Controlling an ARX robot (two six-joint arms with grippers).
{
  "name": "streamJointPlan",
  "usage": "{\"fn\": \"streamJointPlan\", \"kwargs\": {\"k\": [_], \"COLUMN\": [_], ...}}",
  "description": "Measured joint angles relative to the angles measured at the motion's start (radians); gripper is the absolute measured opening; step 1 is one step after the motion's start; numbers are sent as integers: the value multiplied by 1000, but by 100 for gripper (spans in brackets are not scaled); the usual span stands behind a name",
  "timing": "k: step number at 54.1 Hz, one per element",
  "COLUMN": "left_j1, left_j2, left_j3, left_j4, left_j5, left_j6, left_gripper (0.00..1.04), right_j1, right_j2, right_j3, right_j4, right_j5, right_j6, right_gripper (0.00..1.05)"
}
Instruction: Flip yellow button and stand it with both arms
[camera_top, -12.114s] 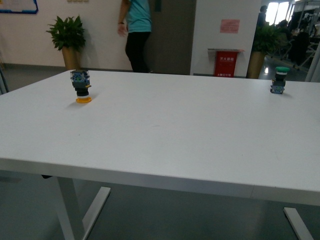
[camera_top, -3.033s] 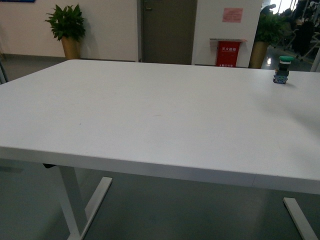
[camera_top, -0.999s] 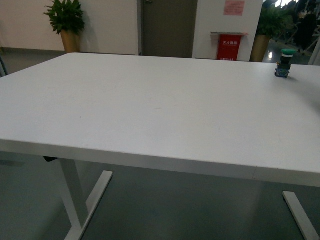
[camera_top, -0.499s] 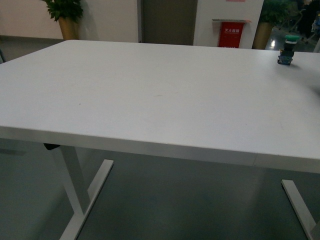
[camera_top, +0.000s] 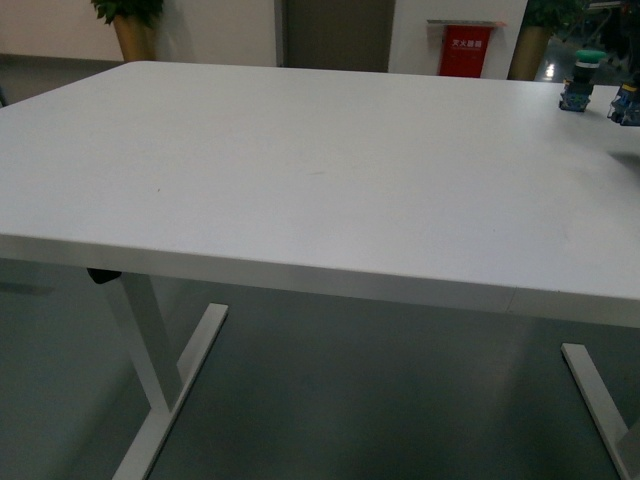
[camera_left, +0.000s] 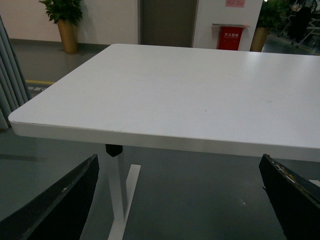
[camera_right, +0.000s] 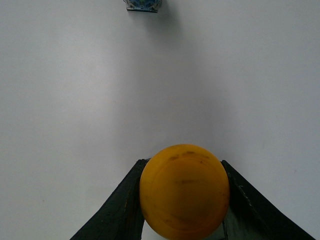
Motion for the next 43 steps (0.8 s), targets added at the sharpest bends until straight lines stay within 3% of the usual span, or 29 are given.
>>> {"fn": "streamJointPlan", "kwargs": {"k": [43], "left_j1": [0], "left_j2": [0], "left_j3": [0], "left_j4": [0], "left_j5": [0], "left_j6": [0], "left_gripper": [99], "right_j1": [21], "right_j2": [81], "right_j3": [0], "right_j4": [197], "right_j5": [65], "right_j6": [11], "right_gripper": [36]}}
